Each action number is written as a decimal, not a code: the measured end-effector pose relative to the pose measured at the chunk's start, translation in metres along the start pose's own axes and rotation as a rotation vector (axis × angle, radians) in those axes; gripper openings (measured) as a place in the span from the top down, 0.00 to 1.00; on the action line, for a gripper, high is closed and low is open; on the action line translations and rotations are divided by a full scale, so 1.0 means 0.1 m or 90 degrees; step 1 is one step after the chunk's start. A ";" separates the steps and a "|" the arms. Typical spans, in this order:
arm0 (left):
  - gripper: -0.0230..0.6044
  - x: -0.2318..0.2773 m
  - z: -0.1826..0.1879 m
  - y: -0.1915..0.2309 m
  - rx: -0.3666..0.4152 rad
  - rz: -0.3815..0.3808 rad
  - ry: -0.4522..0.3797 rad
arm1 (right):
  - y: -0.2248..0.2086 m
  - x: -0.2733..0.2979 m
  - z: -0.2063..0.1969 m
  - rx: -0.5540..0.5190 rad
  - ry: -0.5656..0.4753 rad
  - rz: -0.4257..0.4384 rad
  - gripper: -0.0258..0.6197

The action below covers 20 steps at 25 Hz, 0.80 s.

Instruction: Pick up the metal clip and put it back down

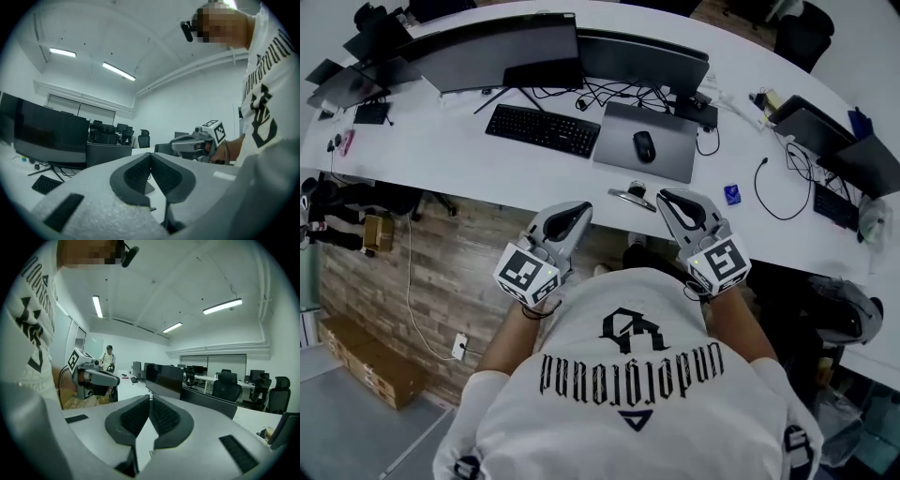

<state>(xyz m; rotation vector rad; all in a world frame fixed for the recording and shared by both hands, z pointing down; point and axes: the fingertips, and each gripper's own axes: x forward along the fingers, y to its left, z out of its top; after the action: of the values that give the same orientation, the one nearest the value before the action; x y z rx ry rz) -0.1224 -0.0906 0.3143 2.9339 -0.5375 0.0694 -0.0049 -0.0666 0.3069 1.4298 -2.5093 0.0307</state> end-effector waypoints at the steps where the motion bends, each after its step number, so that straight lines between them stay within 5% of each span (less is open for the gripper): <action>1: 0.94 -0.01 0.04 0.04 0.009 0.000 0.000 | 0.00 -0.06 0.02 -0.001 -0.003 -0.006 0.91; 8: 0.94 0.00 0.25 -0.03 0.010 -0.005 -0.026 | -0.02 -0.38 0.04 -0.005 -0.007 -0.028 0.92; 20: 0.94 0.18 0.07 -1.01 -0.009 -0.001 -0.009 | 0.15 -1.02 -0.10 -0.007 -0.025 0.034 0.93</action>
<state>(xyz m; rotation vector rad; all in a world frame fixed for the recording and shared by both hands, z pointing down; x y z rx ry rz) -0.0700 -0.0050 0.2940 2.9236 -0.5365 0.0442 0.0344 0.0285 0.2950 1.3731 -2.5750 -0.0020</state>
